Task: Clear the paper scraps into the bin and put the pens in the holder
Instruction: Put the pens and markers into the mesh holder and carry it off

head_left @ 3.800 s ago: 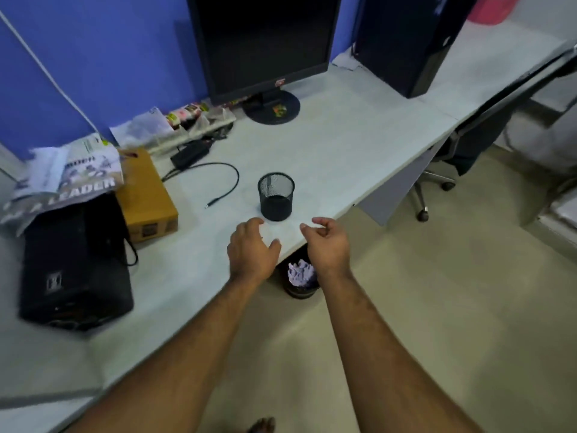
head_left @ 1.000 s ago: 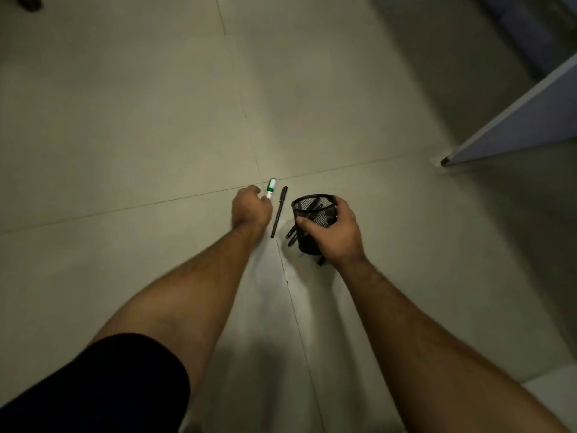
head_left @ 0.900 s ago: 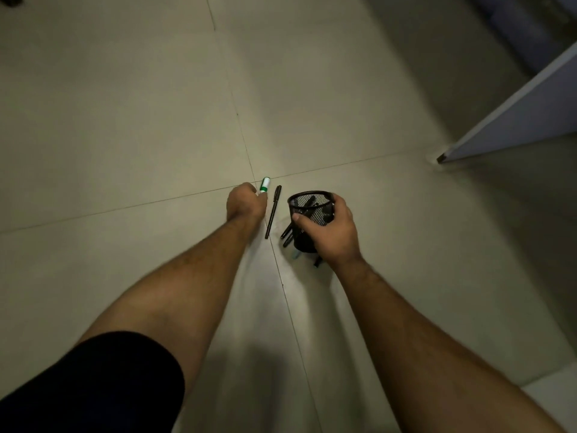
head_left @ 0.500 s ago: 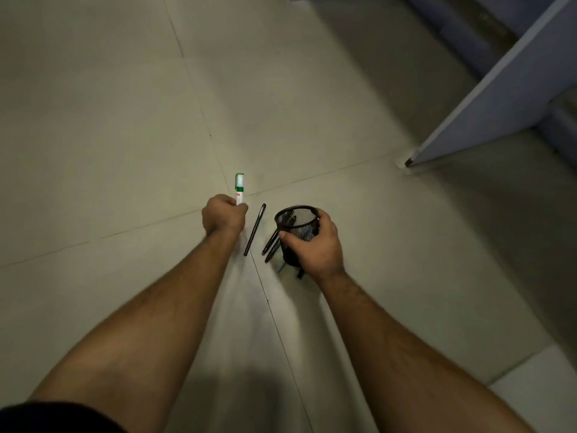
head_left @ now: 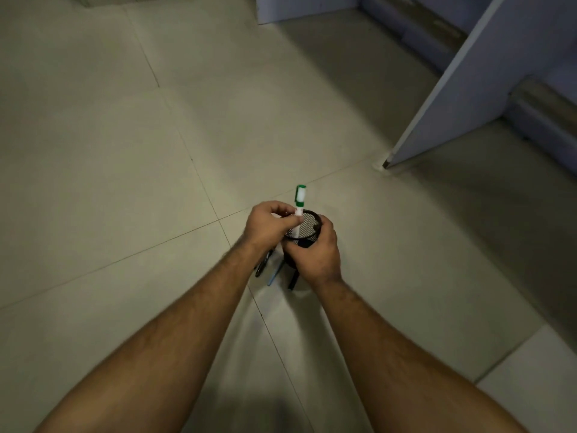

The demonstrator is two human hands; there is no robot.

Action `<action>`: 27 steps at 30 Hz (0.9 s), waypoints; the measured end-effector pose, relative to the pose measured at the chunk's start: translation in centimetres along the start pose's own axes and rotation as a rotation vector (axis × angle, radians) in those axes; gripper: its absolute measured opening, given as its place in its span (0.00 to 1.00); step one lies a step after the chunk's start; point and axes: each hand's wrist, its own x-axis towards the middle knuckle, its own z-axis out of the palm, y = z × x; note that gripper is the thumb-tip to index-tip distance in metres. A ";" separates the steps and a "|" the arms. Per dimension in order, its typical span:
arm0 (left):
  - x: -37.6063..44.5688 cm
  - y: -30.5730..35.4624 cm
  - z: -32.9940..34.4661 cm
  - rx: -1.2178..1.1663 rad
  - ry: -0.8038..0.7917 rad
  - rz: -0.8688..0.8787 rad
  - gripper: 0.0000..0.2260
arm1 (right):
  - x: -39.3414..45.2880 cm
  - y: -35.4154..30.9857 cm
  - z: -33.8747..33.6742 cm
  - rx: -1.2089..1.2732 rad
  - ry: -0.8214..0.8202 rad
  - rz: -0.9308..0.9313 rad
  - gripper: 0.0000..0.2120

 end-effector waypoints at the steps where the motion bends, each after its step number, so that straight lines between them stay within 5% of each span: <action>1: -0.1 -0.1 -0.1 -0.023 -0.025 0.006 0.06 | -0.1 0.2 -0.4 0.000 0.007 -0.004 0.40; 5: 0.3 -1.3 -1.1 -0.078 0.100 0.001 0.05 | -0.3 1.1 -1.8 0.008 0.039 -0.015 0.39; 9: 1.6 -5.4 -2.7 0.341 0.242 -0.071 0.03 | -0.7 1.6 -2.0 0.028 0.025 -0.028 0.40; 14: 2.3 -8.3 -3.6 0.733 0.257 -0.192 0.15 | -1.1 2.9 -1.2 0.025 0.011 -0.053 0.41; 22: 2.8 -7.8 -2.8 0.779 0.294 -0.292 0.09 | -1.3 4.2 -1.0 0.015 -0.003 -0.053 0.39; 27: 2.9 -3.2 -2.7 0.426 0.316 -0.070 0.04 | 0.2 3.7 -2.3 -0.010 -0.015 -0.035 0.38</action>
